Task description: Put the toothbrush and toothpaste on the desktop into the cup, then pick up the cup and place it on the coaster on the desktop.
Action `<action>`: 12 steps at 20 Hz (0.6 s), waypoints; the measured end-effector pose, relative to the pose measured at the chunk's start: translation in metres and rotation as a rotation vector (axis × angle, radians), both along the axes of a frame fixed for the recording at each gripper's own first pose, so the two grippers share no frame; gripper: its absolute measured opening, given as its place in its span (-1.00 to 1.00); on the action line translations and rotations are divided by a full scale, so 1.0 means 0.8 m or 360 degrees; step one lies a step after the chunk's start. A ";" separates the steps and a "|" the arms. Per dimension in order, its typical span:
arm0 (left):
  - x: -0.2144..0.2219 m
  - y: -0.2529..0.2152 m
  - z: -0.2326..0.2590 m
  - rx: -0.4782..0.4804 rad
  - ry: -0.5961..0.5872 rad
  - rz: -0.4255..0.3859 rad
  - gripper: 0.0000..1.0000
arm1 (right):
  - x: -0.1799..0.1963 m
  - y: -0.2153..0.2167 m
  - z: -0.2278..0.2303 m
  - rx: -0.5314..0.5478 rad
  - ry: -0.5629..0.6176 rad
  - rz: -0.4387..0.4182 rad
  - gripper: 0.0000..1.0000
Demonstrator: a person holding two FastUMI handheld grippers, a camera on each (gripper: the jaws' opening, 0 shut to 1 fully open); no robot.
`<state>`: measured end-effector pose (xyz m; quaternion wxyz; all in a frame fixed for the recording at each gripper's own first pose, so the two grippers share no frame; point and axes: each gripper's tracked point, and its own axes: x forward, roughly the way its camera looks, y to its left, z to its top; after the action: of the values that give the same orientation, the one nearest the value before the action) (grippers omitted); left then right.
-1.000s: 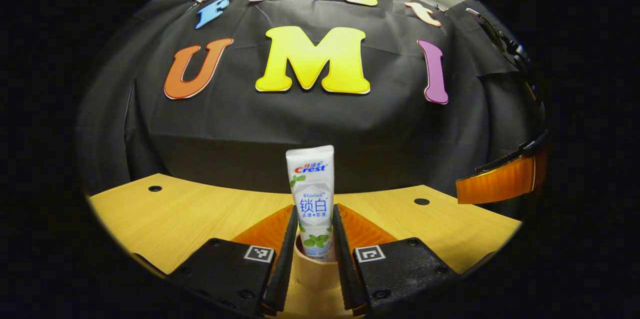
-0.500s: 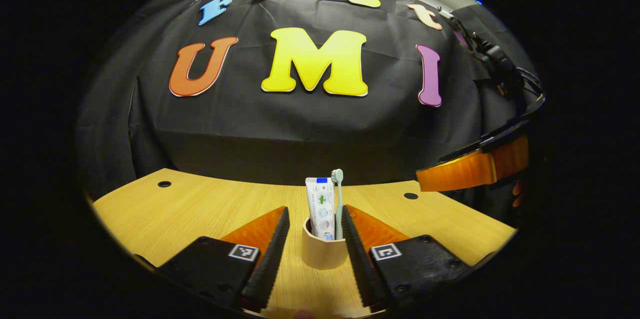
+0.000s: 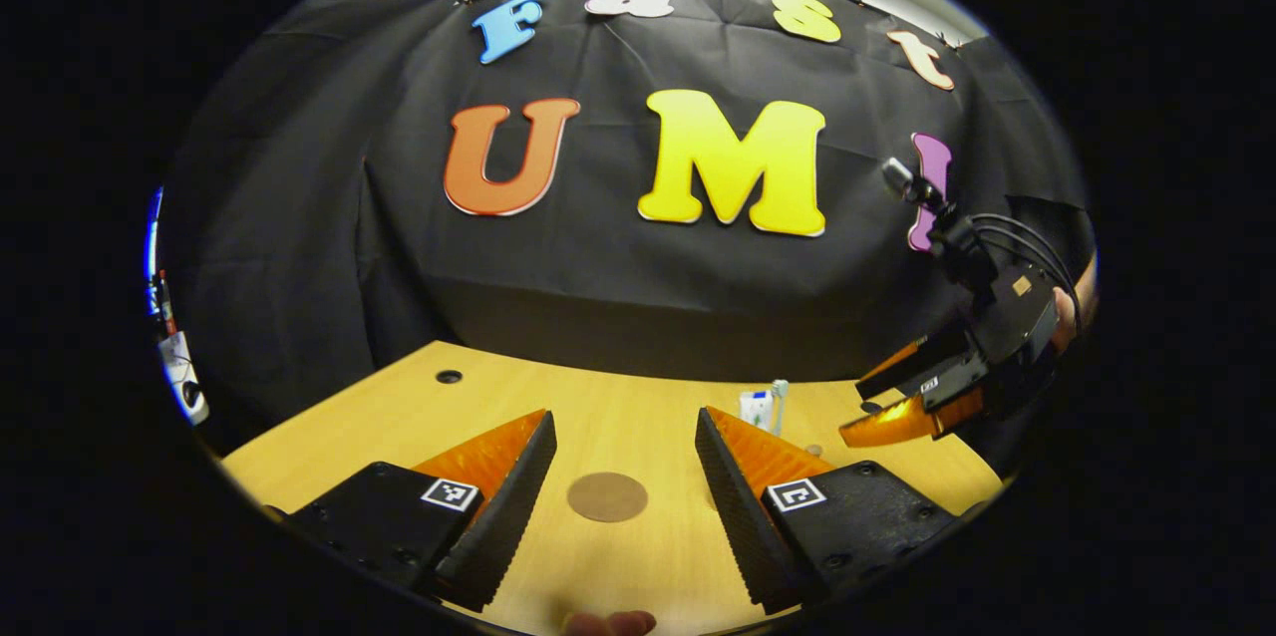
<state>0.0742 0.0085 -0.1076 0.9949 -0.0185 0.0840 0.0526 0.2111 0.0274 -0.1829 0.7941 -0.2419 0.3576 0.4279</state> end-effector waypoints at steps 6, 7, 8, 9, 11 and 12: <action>-0.039 0.061 0.028 0.0057 -0.0027 0.0231 0.78 | 0.026 -0.007 -0.078 -0.0446 0.0107 0.0395 0.93; -0.046 0.066 0.029 0.0057 -0.0017 0.0266 0.78 | 0.028 -0.005 -0.085 -0.0464 0.0115 0.0426 0.92; -0.052 0.071 0.028 0.0060 -0.0003 0.0296 0.78 | 0.029 -0.001 -0.094 -0.0487 0.0136 0.0451 0.92; -0.057 0.076 0.026 0.0063 0.0010 0.0321 0.78 | 0.030 0.002 -0.103 -0.0499 0.0152 0.0473 0.92; -0.064 0.081 0.026 0.0068 0.0029 0.0358 0.78 | 0.032 0.007 -0.115 -0.0530 0.0184 0.0502 0.99; -0.068 0.083 0.024 0.0076 0.0040 0.0373 0.79 | 0.037 0.011 -0.121 -0.0545 0.0186 0.0512 0.92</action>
<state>0.0200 0.0750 -0.0882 0.9809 -0.0038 0.0925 0.1709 0.2407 0.0363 -0.2801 0.6410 -0.4017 0.4272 0.4952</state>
